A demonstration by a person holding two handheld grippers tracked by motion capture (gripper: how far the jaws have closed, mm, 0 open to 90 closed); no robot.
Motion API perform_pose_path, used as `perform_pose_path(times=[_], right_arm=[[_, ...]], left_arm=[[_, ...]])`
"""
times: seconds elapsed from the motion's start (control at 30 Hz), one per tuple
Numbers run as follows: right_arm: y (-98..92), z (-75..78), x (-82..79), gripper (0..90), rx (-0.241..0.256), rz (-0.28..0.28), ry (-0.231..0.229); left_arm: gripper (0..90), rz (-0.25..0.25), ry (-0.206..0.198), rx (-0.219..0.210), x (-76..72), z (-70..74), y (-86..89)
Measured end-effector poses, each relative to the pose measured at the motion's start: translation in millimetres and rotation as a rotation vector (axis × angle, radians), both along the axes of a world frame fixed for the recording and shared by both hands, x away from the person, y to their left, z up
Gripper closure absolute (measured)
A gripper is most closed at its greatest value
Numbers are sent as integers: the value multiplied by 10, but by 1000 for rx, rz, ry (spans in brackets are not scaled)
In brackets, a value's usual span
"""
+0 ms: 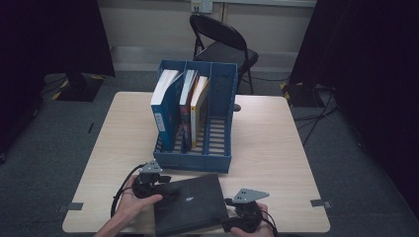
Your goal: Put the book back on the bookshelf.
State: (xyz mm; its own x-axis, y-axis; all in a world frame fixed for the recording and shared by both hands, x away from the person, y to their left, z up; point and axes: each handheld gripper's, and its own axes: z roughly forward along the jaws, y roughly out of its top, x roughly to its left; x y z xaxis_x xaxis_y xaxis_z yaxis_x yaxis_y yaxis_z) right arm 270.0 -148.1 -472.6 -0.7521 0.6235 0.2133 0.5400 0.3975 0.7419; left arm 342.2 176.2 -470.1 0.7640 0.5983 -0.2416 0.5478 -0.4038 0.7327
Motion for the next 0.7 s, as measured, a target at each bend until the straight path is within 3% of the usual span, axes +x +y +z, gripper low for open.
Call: perform_pose_path(times=[0.3, 0.37, 0.7], right_arm=[[-15, 2, -11, 298, -9, 20, -17], [-6, 10, -13, 339, -18, 14, -42], [12, 19, 62, 423, -16, 31, -57]], left_arm=[[404, -4, -4, 9, -11, 22, 5], [404, -10, 2, 13, -27, 30, 16], [403, -33, 41, 33, -185, 55, 184]])
